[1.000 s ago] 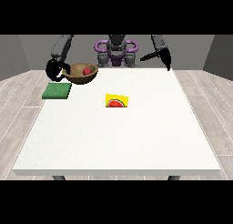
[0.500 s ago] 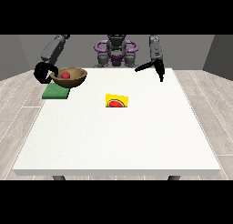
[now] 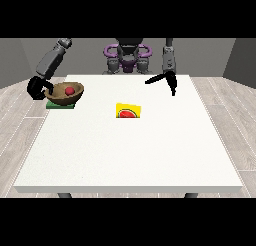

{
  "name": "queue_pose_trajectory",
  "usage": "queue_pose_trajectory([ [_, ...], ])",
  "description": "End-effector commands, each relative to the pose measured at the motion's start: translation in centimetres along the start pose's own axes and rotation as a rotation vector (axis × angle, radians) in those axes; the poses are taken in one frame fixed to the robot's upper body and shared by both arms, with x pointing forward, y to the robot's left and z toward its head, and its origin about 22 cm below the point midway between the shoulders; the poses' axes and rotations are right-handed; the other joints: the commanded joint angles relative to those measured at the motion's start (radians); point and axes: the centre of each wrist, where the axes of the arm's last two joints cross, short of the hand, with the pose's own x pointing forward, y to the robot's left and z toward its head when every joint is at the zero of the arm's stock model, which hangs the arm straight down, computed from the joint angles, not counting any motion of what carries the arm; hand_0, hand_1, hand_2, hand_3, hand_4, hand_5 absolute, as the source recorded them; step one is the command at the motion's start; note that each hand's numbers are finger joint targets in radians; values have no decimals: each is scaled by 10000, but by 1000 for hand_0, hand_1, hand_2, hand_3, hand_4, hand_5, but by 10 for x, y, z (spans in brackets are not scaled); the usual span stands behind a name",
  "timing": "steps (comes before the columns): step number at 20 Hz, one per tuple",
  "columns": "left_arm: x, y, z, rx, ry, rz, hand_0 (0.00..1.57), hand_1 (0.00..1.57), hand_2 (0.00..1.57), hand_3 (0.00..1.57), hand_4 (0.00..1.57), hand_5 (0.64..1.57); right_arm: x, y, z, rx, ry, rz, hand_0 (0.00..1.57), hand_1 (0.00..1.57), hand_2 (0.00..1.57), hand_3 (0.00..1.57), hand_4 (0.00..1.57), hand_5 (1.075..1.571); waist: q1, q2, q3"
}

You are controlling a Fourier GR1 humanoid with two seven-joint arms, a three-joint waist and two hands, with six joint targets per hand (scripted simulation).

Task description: Pick the cup and pour the ball into the bowl, then pick the bowl and place it on the pad

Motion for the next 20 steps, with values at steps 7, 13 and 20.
queue_pose_trajectory([
  [7,42,1,2,300,-552,-150,0,0,0,0,0,1564,30,-31,4,-241,-572,901,1571,1571,1571,199,1036,1570,-149,435,-5],
  [13,35,21,4,-145,-40,30,0,0,0,0,0,1566,33,-34,2,-270,123,-290,1571,1571,1571,0,781,1569,-128,-153,-16],
  [20,44,24,3,360,-518,76,0,0,0,0,0,1566,13,-27,4,160,205,69,1571,1571,1571,1038,732,1570,-223,520,-10],
])
